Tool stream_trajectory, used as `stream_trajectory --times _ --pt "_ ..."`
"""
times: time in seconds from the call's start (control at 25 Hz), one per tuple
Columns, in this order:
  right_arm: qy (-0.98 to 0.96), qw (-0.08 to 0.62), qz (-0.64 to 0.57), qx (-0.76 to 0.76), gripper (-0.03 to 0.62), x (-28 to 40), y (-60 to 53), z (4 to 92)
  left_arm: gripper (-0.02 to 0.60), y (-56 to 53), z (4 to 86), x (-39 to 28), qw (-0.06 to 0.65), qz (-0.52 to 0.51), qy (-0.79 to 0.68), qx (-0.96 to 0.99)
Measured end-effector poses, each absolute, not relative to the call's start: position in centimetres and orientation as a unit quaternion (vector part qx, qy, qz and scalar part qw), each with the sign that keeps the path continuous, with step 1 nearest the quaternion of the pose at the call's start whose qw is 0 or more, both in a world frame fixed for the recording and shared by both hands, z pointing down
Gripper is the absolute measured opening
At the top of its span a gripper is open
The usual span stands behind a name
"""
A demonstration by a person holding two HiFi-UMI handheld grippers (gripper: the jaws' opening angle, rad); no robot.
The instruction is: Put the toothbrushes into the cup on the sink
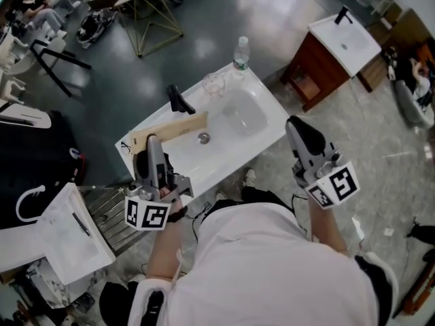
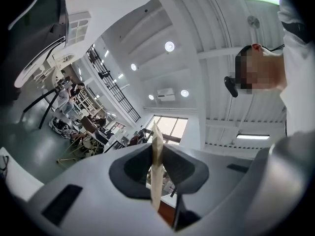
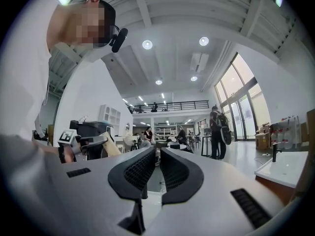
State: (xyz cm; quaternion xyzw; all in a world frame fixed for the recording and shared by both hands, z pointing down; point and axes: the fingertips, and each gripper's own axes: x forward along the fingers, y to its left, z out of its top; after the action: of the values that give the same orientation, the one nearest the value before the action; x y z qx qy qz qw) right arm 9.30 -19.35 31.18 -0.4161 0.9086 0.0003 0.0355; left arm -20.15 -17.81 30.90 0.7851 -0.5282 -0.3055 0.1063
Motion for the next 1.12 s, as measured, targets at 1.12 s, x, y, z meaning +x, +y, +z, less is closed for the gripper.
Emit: stream_trajectory --times 1.12 --pt "0.901 0.005 -0.045 -0.431 0.054 16.7 -25.7 34.6 0.062 -37.5 43.9 -13.9 0.103 -0.149 -0.624 0.76"
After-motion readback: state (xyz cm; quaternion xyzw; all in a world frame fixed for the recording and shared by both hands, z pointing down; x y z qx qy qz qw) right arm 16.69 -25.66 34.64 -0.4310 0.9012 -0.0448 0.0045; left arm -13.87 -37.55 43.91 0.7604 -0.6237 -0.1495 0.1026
